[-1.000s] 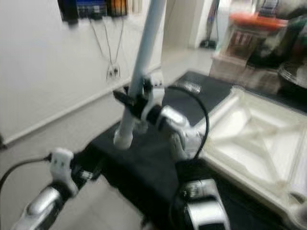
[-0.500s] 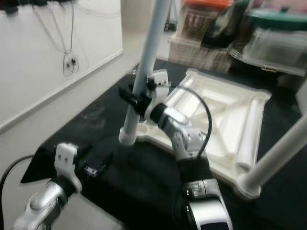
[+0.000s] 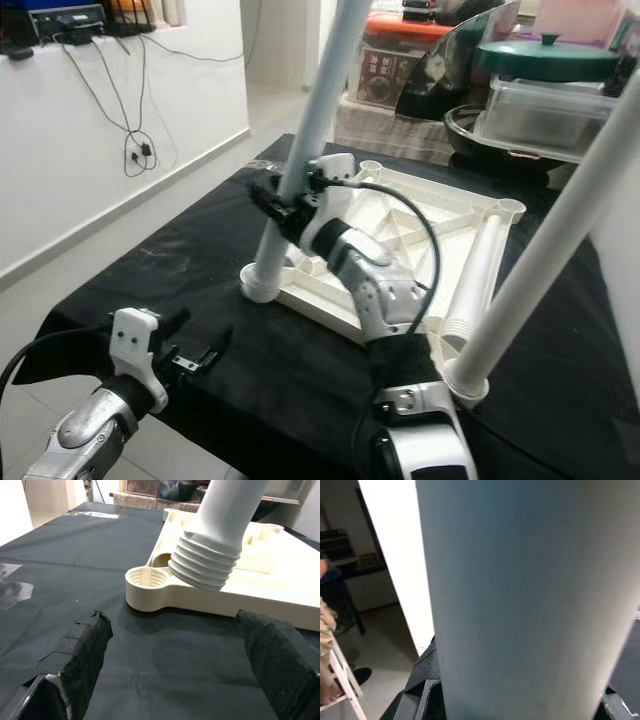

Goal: Building children table

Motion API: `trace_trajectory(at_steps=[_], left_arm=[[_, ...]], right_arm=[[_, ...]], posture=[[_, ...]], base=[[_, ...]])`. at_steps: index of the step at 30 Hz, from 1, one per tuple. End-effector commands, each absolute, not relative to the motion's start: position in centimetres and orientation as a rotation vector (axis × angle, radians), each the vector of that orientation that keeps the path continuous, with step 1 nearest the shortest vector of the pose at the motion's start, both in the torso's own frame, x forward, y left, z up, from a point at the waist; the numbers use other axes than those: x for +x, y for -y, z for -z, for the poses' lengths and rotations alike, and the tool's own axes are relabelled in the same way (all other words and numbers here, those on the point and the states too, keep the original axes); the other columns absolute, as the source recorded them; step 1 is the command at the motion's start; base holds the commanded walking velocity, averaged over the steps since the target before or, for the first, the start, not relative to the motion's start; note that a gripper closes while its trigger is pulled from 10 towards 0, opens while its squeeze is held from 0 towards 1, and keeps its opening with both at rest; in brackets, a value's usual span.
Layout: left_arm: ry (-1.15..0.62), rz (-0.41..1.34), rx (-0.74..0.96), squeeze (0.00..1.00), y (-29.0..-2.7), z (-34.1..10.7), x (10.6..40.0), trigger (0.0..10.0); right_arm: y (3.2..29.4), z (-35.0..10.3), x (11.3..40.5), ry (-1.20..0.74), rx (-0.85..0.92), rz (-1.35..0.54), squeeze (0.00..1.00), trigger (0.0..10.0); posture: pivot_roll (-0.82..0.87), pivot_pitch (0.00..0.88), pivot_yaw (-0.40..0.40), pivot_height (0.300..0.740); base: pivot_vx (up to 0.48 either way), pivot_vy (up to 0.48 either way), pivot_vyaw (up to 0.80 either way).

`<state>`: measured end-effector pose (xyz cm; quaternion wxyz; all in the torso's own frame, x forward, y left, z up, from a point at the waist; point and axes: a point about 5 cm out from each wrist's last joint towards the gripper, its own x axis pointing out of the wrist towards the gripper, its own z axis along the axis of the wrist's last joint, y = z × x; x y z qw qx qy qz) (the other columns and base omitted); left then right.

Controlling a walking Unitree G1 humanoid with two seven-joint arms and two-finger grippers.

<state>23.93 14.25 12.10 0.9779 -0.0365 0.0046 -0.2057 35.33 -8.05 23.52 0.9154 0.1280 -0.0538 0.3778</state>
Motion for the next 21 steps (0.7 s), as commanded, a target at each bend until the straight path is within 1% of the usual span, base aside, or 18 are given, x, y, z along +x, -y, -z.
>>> trace_trajectory(at_steps=[1, 3, 17, 21], left_arm=[[-0.007, 0.415, -0.072, 0.00, -14.31, -12.16, 23.92, 10.0], [-0.003, 0.415, -0.075, 0.00, -14.30, -12.24, 23.94, 10.0], [0.015, 0.423, -0.088, 0.00, -14.26, -12.62, 23.92, 10.0], [0.027, 0.422, -0.096, 0.00, -14.22, -12.81, 23.90, 10.0]], right_arm=[[8.18, -24.18, 35.27, 0.150, 0.264, -0.772, 0.00, 0.0], [8.16, -24.18, 35.27, 0.150, 0.264, -0.771, 0.00, 0.0], [7.96, -24.32, 35.34, 0.157, 0.270, -0.771, 0.00, 0.0], [7.99, -24.41, 35.38, 0.159, 0.270, -0.771, 0.00, 0.0]], posture=[[0.06, 0.000, -0.070, 0.740], [0.06, 0.000, -0.070, 0.740], [0.06, 0.000, -0.072, 0.740], [0.06, 0.000, -0.072, 0.740]], base=[[0.000, 0.000, 0.00], [0.144, 0.000, 0.00], [0.350, 0.000, 0.00], [0.000, 0.000, 0.00]])
